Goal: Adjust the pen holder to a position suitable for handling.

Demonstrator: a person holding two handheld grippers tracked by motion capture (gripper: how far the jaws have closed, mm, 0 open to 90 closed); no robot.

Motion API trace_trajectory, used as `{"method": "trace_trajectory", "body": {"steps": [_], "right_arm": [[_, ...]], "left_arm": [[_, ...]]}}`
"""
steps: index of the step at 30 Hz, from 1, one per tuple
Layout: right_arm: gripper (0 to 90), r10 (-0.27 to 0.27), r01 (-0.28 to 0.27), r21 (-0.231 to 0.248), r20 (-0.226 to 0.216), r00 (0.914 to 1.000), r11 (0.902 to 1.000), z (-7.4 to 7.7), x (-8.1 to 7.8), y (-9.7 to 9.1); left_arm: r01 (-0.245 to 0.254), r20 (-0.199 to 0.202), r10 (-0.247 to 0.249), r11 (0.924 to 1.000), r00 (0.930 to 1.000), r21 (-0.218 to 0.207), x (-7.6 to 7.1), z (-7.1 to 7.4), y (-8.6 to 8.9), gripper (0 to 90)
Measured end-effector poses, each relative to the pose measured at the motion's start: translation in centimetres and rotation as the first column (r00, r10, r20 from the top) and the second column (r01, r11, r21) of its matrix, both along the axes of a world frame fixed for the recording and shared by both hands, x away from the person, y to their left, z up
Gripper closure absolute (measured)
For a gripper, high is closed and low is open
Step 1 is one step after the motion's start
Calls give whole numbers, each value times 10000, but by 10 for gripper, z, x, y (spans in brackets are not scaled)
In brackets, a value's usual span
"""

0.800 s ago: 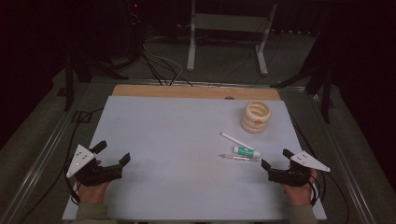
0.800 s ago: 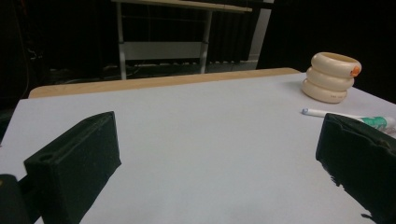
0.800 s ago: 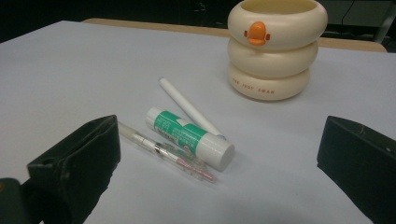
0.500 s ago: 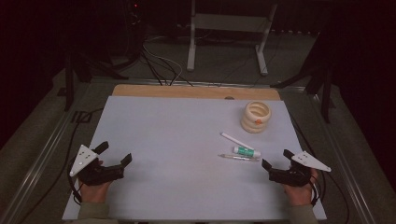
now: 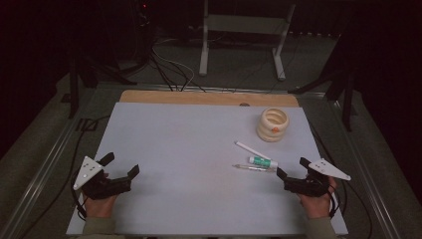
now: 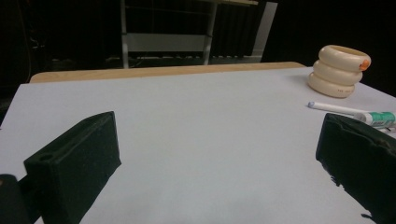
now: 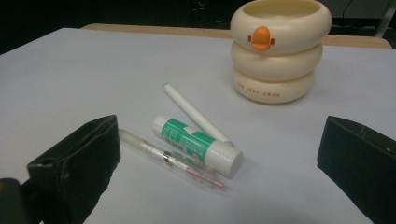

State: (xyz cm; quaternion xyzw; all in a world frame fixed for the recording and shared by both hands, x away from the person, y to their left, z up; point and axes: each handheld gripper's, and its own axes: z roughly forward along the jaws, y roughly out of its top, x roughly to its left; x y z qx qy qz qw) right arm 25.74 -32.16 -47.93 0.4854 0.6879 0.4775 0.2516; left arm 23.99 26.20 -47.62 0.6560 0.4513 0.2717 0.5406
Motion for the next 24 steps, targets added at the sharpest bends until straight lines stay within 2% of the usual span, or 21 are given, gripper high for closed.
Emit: {"method": "trace_trajectory", "body": {"steps": [5, 15, 22, 24], "right_arm": [[0, -56, 56, 266, 4, 10000, 9996, 12, 3, 1], [0, -149, 148, -97, -96, 9998, 9998, 31, 20, 8], [0, -127, 127, 82, 45, 9999, 9999, 39, 28, 6], [0, -43, 42, 65, 114, 9999, 10000, 46, 33, 6]], "left_arm": [[30, -4, -30, 9999, 10000, 106, 1, -2, -2, 1], [7, 205, -7, 10000, 9998, 35, 0, -4, 1, 1], [80, 268, -84, 9999, 9996, 145, 4, -6, 1, 1], [-29, 130, 28, 10000, 9999, 64, 4, -5, 0, 1]]}}
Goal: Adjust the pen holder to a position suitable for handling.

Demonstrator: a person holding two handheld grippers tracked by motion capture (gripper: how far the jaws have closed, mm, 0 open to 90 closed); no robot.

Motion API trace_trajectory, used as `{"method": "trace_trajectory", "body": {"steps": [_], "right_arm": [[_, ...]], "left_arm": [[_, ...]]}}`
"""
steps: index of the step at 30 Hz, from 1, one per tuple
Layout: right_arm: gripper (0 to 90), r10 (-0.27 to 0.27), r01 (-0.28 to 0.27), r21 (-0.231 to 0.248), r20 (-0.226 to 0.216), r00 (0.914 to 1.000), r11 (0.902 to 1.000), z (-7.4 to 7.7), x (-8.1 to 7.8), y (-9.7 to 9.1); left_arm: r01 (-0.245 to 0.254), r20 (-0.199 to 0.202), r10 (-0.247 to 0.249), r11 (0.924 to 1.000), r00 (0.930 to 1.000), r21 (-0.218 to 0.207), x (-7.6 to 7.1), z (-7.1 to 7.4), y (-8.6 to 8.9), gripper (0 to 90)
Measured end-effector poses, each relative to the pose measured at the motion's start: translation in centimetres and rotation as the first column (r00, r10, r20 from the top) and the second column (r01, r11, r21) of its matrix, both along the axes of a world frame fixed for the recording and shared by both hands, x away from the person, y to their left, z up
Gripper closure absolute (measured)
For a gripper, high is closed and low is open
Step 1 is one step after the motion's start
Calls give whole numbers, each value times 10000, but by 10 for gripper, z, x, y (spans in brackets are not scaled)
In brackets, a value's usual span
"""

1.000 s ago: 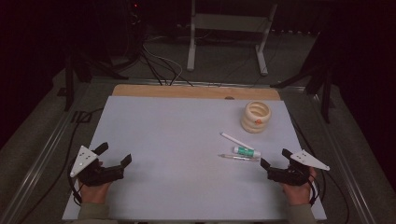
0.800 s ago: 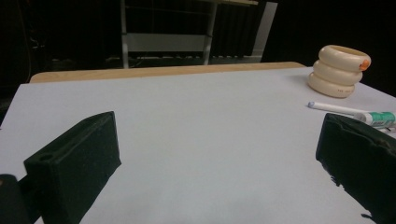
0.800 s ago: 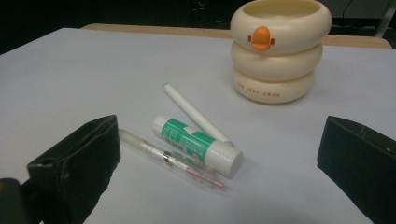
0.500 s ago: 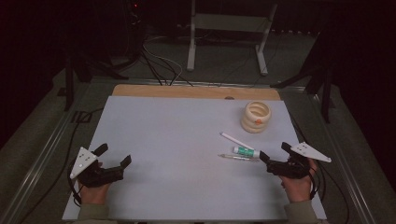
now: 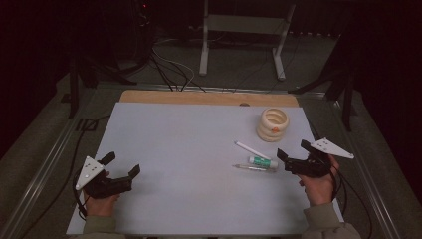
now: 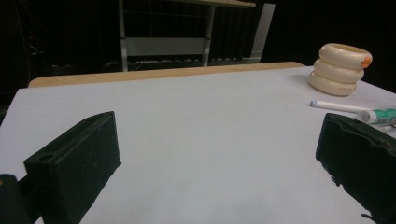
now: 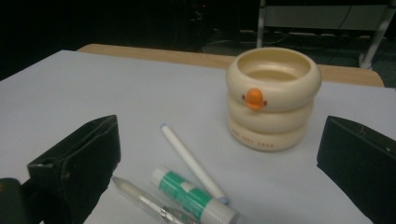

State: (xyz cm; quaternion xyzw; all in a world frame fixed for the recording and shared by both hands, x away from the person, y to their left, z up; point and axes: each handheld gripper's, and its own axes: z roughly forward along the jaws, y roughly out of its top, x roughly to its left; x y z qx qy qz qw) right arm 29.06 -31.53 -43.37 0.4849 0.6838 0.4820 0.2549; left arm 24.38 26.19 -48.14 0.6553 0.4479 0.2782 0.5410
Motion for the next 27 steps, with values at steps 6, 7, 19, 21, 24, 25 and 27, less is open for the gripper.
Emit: {"method": "trace_trajectory", "body": {"steps": [6, 7, 19, 21, 24, 25, 27], "right_arm": [[0, 53, -53, 62, 102, 9999, 10000, 10, 9, 3], [0, 90, -91, 100, 112, 9999, 9999, 11, 10, 4], [0, 1, -1, -15, -28, 10000, 10000, 28, 30, 4], [0, -53, 53, 51, -23, 10000, 10000, 30, 33, 3], [0, -48, 49, 215, -53, 10000, 9998, 33, 37, 1], [0, -60, 61, 215, -47, 10000, 9998, 34, 39, 1], [0, -89, 91, 220, -75, 9999, 9997, 35, 42, 0]], "left_arm": [[-22, -131, 22, 10000, 9999, 29, -1, 6, 0, 1], [-29, -101, 30, 10000, 9999, 93, -2, 6, 0, 1], [-329, -523, 349, 9987, 9980, 380, -1, 6, 1, 13], [-286, -637, 309, 9989, 9975, 363, 0, 4, 1, 16], [-309, -536, 327, 9989, 9980, 352, -1, 4, 0, 15], [-309, -536, 327, 9989, 9980, 352, -1, 4, 0, 13], [-290, -520, 306, 9991, 9982, 305, -1, 4, 0, 12]]}}
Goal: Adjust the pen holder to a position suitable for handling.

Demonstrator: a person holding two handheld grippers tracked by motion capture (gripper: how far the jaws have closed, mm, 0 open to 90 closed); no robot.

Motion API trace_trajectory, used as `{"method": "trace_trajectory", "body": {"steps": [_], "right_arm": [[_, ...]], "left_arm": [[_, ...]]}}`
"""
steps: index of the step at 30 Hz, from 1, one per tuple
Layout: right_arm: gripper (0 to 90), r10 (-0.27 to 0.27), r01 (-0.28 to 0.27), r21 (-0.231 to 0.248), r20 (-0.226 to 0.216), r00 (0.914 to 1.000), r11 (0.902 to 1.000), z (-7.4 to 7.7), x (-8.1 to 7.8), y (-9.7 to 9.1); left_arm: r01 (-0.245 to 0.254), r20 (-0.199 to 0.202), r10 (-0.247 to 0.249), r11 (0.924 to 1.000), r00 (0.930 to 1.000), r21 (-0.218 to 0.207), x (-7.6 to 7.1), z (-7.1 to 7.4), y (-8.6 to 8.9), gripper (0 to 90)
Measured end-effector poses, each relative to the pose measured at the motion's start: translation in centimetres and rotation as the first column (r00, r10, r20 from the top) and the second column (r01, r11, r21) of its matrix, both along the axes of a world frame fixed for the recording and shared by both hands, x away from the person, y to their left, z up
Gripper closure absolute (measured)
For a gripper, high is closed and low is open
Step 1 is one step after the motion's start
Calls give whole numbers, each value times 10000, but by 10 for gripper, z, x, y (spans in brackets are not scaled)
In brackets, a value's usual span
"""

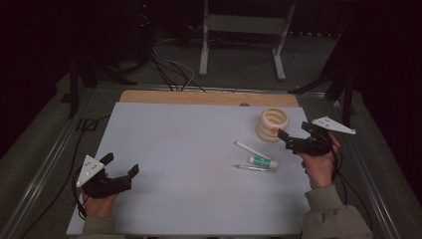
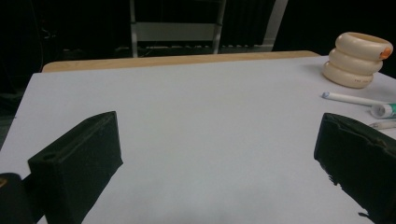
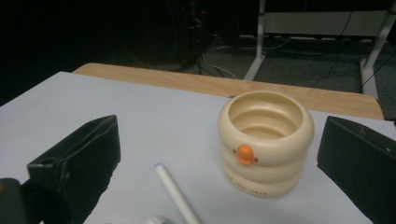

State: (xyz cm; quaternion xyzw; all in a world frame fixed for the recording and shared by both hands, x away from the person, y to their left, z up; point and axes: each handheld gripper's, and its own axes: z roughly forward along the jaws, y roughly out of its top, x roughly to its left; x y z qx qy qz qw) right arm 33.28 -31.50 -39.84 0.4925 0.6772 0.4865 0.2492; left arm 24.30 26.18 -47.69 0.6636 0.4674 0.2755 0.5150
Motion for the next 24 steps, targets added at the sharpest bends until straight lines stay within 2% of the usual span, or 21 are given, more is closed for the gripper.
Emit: {"method": "trace_trajectory", "body": {"steps": [6, 12, 17, 18, 24], "right_arm": [[0, -168, 168, 4, 7, 9999, 9999, 6, 13, -1], [0, -400, 400, -45, -64, 9992, 9992, 7, 30, 0], [0, -637, 635, -53, -351, 9974, 9980, 4, 43, -3], [0, -785, 791, 109, -467, 9958, 9968, 3, 50, -6], [0, -1255, 1266, 97, -756, 9892, 9919, -1, 69, -13]], "left_arm": [[76, -10, -76, 9999, 10000, -75, 1, -1, 1, 9], [-103, 78, 104, 9998, 9999, -177, 0, -2, 2, 10], [-132, 99, 134, 9998, 9999, -169, 1, -2, 2, 10], [-141, 73, 142, 9997, 9999, -183, 1, -3, 2, 10], [-195, 87, 197, 9996, 9998, -219, 0, -3, 3, 10]]}}
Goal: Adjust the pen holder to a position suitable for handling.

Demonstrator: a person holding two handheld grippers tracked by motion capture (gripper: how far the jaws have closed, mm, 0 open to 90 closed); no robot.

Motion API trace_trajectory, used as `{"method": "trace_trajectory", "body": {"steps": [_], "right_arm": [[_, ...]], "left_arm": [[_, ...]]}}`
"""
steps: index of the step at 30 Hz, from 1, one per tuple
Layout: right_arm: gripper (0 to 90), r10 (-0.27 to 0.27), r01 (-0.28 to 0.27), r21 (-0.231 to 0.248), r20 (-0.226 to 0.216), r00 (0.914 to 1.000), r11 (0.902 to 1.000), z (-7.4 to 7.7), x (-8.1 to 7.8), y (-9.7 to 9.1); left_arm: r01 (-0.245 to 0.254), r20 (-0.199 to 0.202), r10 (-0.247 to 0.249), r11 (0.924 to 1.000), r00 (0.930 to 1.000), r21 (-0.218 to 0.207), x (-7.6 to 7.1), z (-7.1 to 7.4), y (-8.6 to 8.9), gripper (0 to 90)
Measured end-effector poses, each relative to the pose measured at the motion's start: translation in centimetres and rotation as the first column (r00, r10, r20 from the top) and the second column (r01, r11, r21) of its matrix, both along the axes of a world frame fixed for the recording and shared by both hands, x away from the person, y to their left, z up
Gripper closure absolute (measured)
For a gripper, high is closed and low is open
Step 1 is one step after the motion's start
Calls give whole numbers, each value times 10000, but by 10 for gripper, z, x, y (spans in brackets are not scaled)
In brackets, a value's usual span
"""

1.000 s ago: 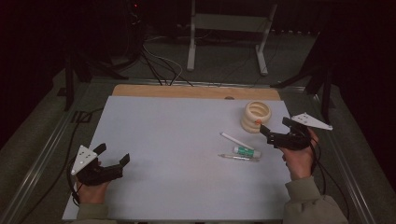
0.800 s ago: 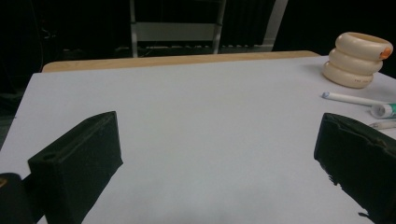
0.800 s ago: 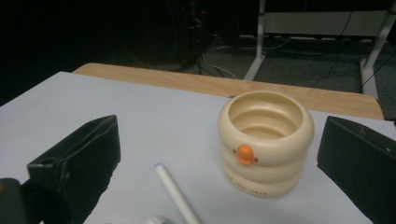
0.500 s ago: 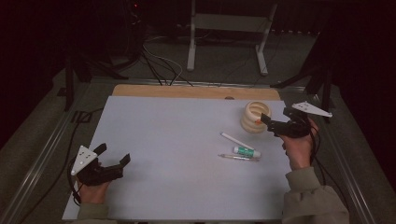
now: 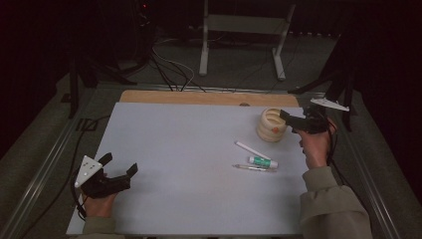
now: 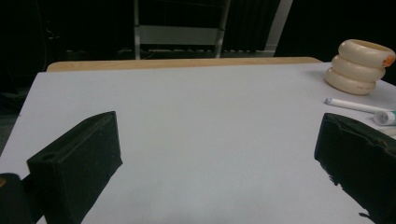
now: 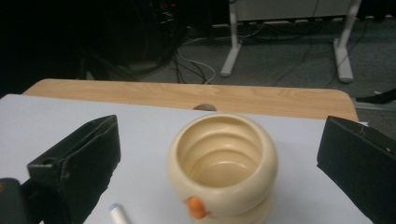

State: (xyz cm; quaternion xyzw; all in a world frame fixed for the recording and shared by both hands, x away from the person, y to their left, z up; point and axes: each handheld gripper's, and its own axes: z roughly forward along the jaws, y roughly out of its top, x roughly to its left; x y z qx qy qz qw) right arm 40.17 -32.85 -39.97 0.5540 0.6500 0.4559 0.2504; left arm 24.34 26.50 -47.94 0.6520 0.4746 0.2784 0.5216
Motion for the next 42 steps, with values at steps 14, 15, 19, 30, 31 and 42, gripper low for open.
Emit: {"method": "trace_trajectory", "body": {"steps": [14, 15, 19, 30, 31, 42], "right_arm": [[0, -447, 448, -6, -863, 9953, 9990, -12, 31, -1], [0, -480, 485, 29, -944, 9944, 9988, -13, 33, -2], [0, -609, 621, 45, -1387, 9885, 9981, -21, 41, -4], [234, -1187, 1156, -268, -2219, 9678, 9929, -41, 54, -3], [351, -1264, 1214, -358, -2376, 9631, 9920, -44, 56, -2], [767, -1894, 1612, -1091, -3445, 9195, 9809, -61, 61, 0]], "left_arm": [[2, -46, -2, 10000, 10000, -4, 1, -1, -1, 10], [16, -57, -16, 10000, 10000, 17, 1, -1, -1, 10], [45, -50, -45, 10000, 10000, 1, 1, -2, -1, 10], [74, -58, -74, 10000, 10000, 15, 1, -2, -1, 10], [94, -55, -94, 10000, 9999, 20, 1, -2, -1, 10], [96, -77, -95, 9999, 9999, 56, 1, -2, 0, 10]]}}
